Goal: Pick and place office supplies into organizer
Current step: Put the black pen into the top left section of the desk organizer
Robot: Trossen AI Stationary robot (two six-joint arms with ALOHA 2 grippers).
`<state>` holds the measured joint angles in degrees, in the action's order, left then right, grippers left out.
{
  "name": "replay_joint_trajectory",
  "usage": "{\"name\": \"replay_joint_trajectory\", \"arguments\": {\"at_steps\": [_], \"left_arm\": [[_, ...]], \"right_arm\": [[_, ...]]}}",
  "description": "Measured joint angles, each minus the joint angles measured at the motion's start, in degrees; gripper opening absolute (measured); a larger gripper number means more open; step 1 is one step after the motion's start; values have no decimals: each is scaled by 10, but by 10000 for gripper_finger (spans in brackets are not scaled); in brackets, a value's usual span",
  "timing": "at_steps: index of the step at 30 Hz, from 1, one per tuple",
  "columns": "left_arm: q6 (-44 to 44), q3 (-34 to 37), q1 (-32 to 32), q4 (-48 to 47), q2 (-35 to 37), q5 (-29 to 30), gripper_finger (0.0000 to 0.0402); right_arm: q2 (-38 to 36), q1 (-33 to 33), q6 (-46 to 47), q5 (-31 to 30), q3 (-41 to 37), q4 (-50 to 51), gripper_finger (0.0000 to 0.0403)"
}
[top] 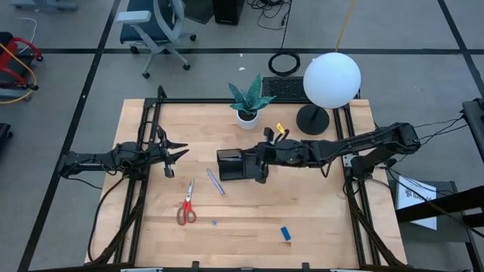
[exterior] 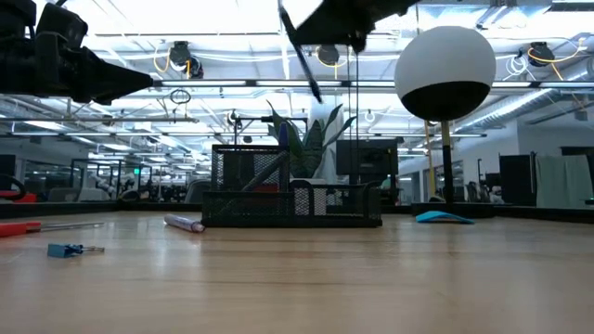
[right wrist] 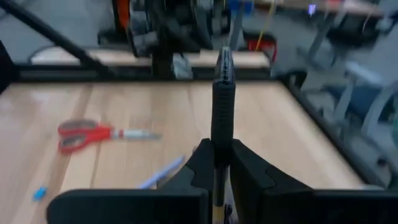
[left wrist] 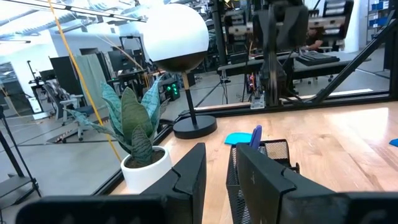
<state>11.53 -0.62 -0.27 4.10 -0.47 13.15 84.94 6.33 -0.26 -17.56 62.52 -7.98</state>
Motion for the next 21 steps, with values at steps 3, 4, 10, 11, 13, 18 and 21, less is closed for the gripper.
{"name": "replay_joint_trajectory", "arguments": {"at_steps": [3,4,10,11,13,18,21], "left_arm": [[0,0,0,0,0,0,97],[0,0,0,0,0,0,97],[0,0,0,0,0,0,97],[0,0,0,0,0,0,97],[0,0,0,0,0,0,97],[2,0,0,6,0,0,97],[-2,0,0,5,0,0,97]], "right_arm": [[3,-3,-39,18,-28,-108,20],[3,-6,-51,33,-39,-142,20],[4,-40,-68,73,-100,-296,20],[4,-47,-69,85,-106,-320,20],[4,-60,-65,112,-118,-362,20],[4,-81,-65,178,-130,-428,20],[4,-82,-65,184,-130,-434,20]]}}
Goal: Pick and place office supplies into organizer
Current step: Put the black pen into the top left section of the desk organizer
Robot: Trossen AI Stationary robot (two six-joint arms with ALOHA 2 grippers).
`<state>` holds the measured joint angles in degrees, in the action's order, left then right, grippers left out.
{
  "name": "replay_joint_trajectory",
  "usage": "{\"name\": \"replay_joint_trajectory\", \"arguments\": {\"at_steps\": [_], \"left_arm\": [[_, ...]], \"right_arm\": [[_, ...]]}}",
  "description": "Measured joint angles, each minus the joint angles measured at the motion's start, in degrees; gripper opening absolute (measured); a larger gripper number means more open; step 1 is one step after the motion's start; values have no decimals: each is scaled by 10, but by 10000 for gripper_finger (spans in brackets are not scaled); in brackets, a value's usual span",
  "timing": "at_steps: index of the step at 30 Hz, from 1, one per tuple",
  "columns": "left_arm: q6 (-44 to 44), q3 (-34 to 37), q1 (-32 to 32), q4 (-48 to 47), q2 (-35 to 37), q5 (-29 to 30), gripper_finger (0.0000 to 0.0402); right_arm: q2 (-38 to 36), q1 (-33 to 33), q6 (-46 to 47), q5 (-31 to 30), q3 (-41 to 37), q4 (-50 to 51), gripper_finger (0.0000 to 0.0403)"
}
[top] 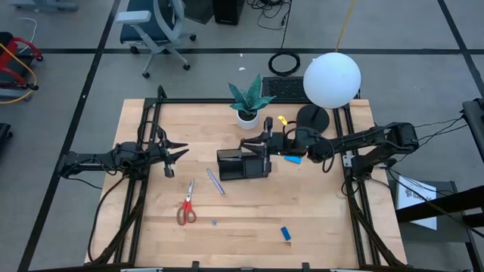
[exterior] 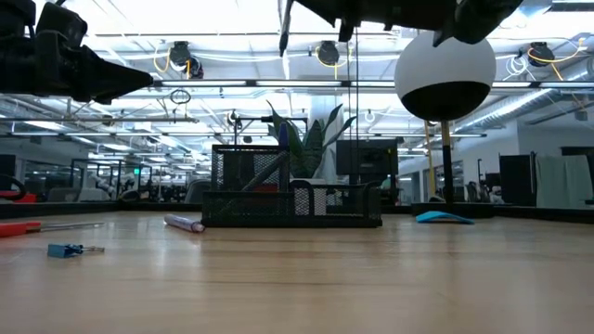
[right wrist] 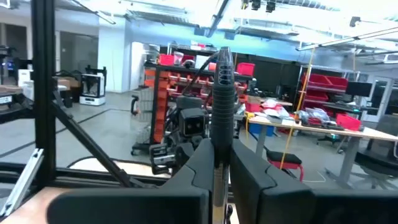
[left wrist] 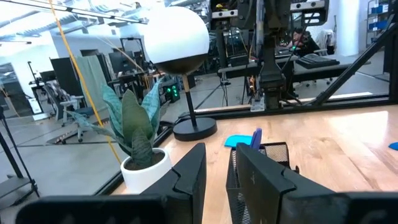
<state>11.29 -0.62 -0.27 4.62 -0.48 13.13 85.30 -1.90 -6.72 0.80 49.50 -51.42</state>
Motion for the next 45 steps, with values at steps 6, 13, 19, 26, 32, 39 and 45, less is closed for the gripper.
{"name": "replay_joint_trajectory", "arguments": {"at_steps": [6,13,19,26,32,39,45], "left_arm": [[1,0,0,7,0,0,97],[-36,0,0,88,0,3,97],[-105,0,0,162,0,4,97],[-84,-5,0,197,-14,1,106],[-64,-78,0,174,-118,-17,171],[-67,-184,0,143,-328,-28,251],[-44,-268,0,148,-493,-27,270]], "right_arm": [[0,0,0,8,0,0,20],[0,-5,-2,10,0,-2,20],[0,-7,0,10,0,-18,20],[0,-8,0,10,0,-48,20],[0,-8,0,10,0,-49,20],[0,-9,15,11,0,-49,20],[0,-9,34,40,0,-49,20]]}}
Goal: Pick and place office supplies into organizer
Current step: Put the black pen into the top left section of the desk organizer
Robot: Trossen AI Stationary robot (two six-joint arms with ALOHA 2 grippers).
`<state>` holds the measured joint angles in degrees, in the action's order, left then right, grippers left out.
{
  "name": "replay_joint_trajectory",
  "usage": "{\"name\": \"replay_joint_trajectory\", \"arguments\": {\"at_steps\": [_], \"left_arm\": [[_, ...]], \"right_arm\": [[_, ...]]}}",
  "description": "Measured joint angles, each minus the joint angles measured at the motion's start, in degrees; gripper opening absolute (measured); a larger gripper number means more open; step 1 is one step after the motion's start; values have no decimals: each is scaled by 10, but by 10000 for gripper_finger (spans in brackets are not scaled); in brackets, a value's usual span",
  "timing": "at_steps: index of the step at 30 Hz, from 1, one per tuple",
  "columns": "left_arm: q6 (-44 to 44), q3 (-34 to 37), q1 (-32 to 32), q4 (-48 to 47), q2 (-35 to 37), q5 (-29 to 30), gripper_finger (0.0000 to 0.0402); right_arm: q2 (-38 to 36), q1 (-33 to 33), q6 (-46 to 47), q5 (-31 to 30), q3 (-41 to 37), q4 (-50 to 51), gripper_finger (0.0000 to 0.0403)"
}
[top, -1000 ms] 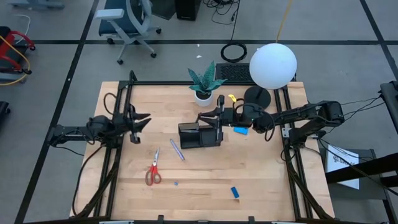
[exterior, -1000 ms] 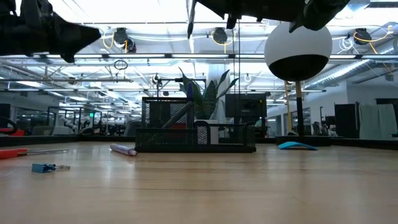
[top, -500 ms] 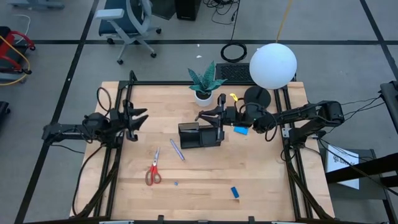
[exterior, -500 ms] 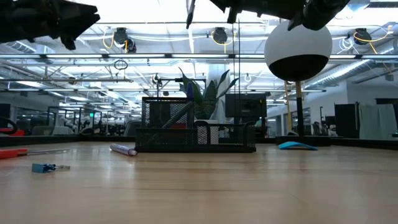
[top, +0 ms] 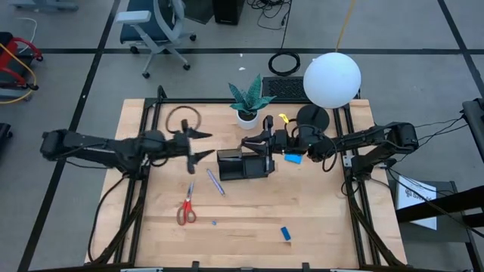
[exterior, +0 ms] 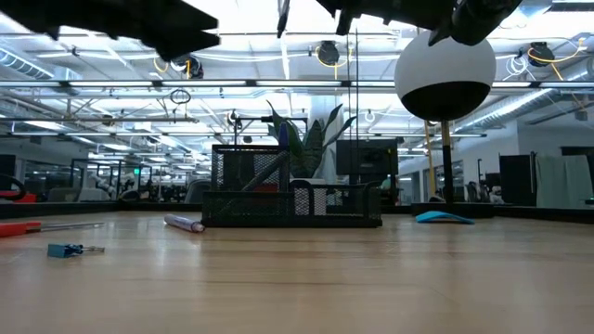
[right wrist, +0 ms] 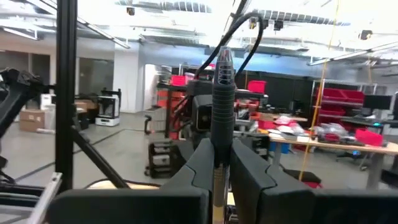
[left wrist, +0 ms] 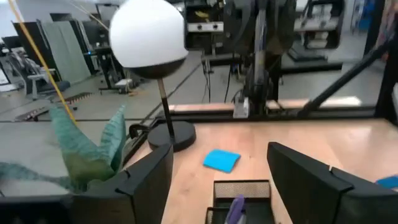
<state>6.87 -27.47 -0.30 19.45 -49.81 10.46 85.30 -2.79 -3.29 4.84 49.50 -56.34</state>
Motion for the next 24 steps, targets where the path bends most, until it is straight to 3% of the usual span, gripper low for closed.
{"name": "replay_joint_trajectory", "arguments": {"at_steps": [6,14,24], "left_arm": [[4,-55,0,0,-78,-22,251],[1,-67,1,47,-148,-60,237],[-11,-68,1,99,-167,-80,237]], "right_arm": [[0,0,7,10,0,17,20],[0,0,7,13,0,29,23],[0,0,2,13,0,50,19]]}}
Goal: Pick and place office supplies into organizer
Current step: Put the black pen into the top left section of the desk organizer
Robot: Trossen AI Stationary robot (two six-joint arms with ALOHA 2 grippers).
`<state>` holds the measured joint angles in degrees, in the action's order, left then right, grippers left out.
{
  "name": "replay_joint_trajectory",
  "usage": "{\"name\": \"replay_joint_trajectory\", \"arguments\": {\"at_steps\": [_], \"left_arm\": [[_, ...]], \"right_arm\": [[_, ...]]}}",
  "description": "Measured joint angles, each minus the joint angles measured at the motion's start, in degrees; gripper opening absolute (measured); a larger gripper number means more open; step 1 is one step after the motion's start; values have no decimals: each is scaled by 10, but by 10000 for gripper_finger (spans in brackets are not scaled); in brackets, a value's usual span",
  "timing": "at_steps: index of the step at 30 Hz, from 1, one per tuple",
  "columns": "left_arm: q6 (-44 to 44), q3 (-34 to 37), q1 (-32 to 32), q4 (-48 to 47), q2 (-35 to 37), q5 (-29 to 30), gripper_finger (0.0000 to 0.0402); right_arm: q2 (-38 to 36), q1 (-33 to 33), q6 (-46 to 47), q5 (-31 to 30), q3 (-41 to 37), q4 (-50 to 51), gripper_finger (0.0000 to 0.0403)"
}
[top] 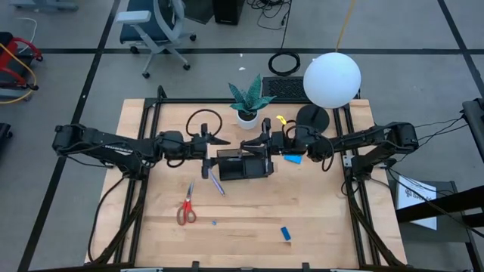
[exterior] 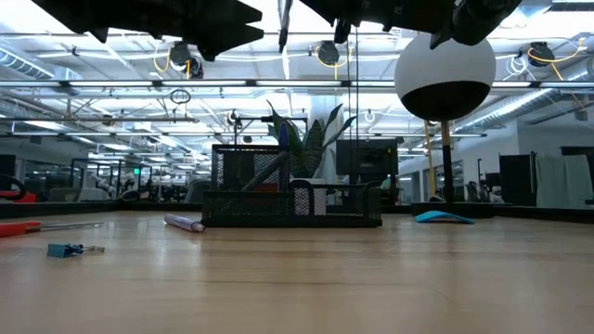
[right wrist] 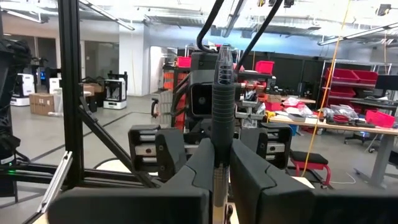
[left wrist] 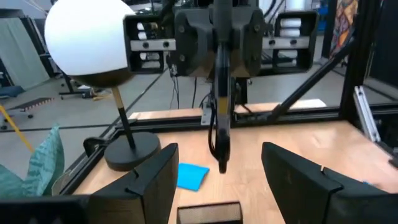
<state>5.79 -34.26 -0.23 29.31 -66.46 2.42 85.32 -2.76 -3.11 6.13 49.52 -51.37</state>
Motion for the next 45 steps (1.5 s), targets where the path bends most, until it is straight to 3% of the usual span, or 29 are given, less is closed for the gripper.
{"name": "replay_joint_trajectory", "arguments": {"at_steps": [15,37,41,45], "left_arm": [[-18,-1,-4,84,-67,-24,237],[-27,-68,-5,81,-153,0,236],[-10,-69,-5,85,-157,20,205],[-3,-69,-5,81,-156,21,123]], "right_arm": [[0,0,-1,-1,0,-2,19],[0,3,5,0,0,-6,19],[0,4,5,0,0,-6,19],[0,4,5,-1,0,-6,19]]}}
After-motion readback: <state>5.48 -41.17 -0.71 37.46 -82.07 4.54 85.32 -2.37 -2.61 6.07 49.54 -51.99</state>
